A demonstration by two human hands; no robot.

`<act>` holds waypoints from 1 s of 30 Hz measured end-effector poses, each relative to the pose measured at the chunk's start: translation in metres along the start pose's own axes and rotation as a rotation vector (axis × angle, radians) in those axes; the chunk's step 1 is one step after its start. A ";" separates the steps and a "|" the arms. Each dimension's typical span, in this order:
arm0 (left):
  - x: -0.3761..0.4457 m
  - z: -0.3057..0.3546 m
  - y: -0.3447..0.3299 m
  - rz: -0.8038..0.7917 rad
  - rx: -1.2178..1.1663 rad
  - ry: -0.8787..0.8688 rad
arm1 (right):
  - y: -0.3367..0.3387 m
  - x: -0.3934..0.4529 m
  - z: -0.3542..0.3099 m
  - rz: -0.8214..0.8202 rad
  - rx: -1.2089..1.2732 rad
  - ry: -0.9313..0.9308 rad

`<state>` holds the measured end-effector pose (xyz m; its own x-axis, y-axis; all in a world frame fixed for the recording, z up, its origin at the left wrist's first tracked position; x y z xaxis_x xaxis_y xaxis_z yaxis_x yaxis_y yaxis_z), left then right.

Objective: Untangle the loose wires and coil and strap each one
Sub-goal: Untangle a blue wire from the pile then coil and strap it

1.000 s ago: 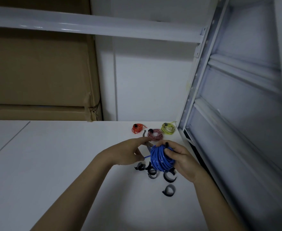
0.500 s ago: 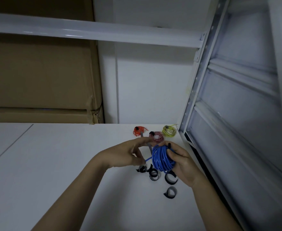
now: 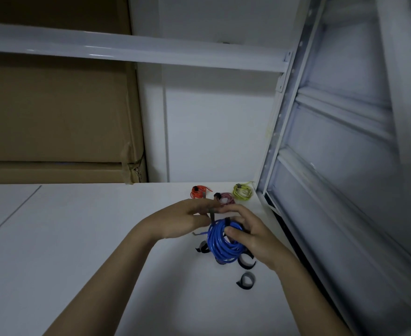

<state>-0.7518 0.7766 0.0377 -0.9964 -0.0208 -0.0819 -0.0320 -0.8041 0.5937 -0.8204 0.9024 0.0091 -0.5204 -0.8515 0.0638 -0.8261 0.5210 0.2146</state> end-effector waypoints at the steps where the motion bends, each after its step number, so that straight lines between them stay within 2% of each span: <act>1: 0.001 0.000 0.001 0.024 0.039 0.004 | -0.001 0.000 -0.001 -0.001 -0.011 -0.006; 9: -0.004 0.015 0.003 0.312 0.236 -0.194 | -0.003 0.004 0.002 0.065 -0.003 -0.083; 16: -0.012 0.019 0.000 0.409 0.256 -0.311 | -0.007 0.008 -0.001 0.066 0.117 -0.096; 21: -0.011 0.004 0.008 0.432 0.031 -0.242 | -0.011 0.010 0.002 0.062 0.145 -0.142; 26: -0.013 -0.006 0.016 0.575 -0.195 -0.131 | -0.019 0.012 -0.005 0.036 0.147 -0.151; 30: -0.015 0.005 0.012 0.548 -0.003 -0.182 | -0.020 0.013 -0.004 0.064 0.215 -0.164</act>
<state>-0.7373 0.7704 0.0503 -0.8650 -0.3321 0.3761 0.4923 -0.7066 0.5083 -0.8098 0.8808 0.0095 -0.5869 -0.8045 -0.0916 -0.8080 0.5892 0.0021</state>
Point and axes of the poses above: each hand's wrist, its own x-axis towards the middle knuckle, its own y-axis out of the back of the hand, z = x × y, the point moved 7 cm from there along x, towards the middle knuckle, and after that the axes turned 1 degree about -z, right-handed, at the moved point
